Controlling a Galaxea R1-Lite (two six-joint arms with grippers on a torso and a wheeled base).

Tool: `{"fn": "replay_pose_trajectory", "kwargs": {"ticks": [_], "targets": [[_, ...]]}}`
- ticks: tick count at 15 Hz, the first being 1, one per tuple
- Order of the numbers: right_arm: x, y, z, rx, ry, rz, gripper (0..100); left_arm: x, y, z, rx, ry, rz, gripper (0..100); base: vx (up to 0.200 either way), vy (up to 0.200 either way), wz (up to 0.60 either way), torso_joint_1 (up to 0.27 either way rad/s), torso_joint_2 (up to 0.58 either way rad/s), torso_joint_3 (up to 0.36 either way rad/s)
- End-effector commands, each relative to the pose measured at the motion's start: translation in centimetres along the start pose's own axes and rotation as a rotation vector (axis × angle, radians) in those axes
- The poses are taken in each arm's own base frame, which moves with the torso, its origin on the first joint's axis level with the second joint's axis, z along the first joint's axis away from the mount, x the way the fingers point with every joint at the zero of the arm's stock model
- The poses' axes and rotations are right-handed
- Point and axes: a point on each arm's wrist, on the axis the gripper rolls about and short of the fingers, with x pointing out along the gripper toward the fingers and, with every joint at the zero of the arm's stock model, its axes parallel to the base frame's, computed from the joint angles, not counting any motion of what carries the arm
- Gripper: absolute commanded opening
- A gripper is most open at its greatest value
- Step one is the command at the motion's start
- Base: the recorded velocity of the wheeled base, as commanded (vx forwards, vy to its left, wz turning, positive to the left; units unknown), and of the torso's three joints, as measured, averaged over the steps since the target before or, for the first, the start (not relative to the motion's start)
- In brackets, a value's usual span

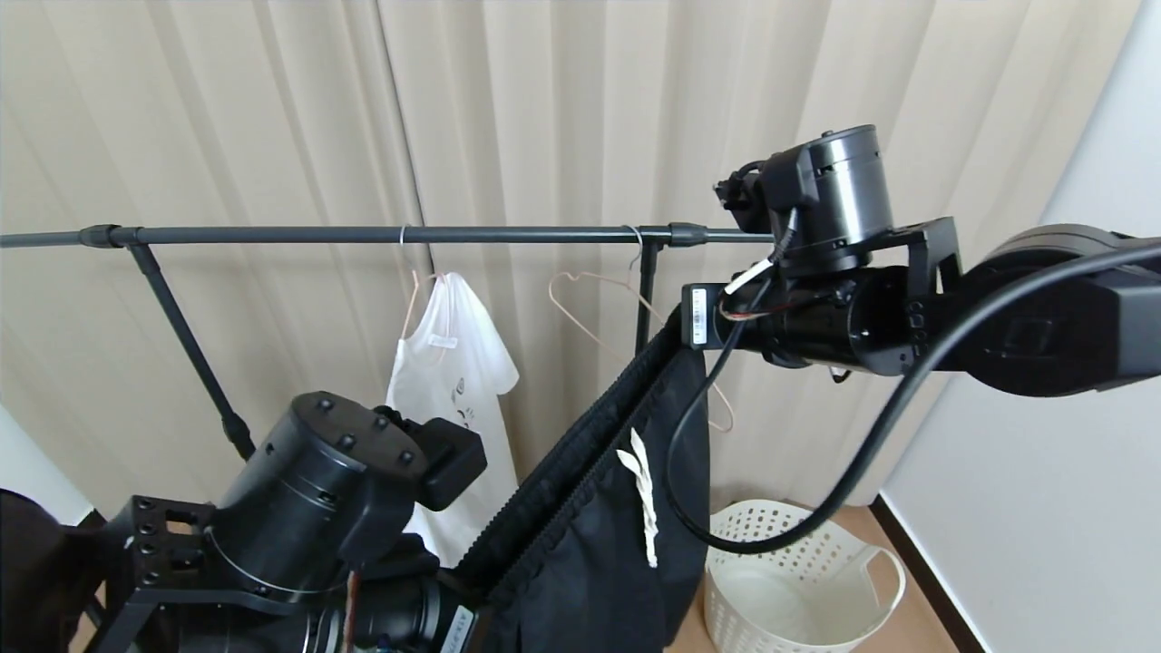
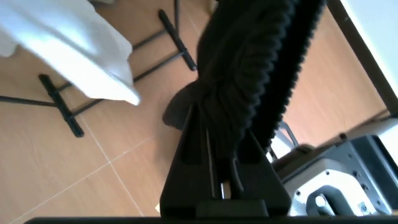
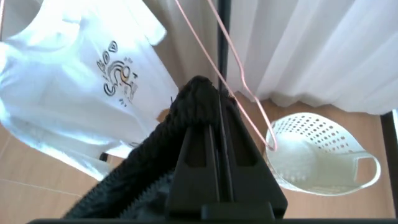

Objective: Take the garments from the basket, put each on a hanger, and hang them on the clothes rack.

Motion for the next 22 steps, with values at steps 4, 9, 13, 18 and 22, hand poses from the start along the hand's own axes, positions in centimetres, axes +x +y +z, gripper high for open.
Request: {"fn": "replay_pose_trajectory", "kwargs": {"ticks": [4, 9, 13, 18, 22], "targets": [[4.8, 2.8, -0.1, 0.006, -0.008, 0.018, 0, 2.8, -2.3, 0.6, -0.027, 0.049, -0.064, 0, 0.0, 0.0, 0.0, 0.0, 0.0, 0.0], [5.1, 4.0, -0.9, 0.034, 0.006, 0.036, 0, 4.5, -4.6, 2.3, -0.119, 0.023, -0.107, 0, 0.0, 0.0, 0.0, 0.0, 0.0, 0.0], [2.7, 2.5, 0.0, 0.061, -0.008, 0.025, 0, 4.7, -2.5, 1.6, -0.192, 0.033, -0.003, 0, 0.0, 0.0, 0.0, 0.0, 0.0, 0.0], [-3.2, -1.8, -1.8, 0.055, 0.039, -0.03, 0, 5.0, 0.1, 2.0, -0.296, 0.002, 0.103, 0, 0.0, 0.0, 0.0, 0.0, 0.0, 0.0], [-5.7, -3.4, -4.7, -0.006, 0.091, -0.083, 0, 6.4, 2.5, 4.9, -0.367, -0.066, 0.148, 0, 0.0, 0.0, 0.0, 0.0, 0.0, 0.0]]}}
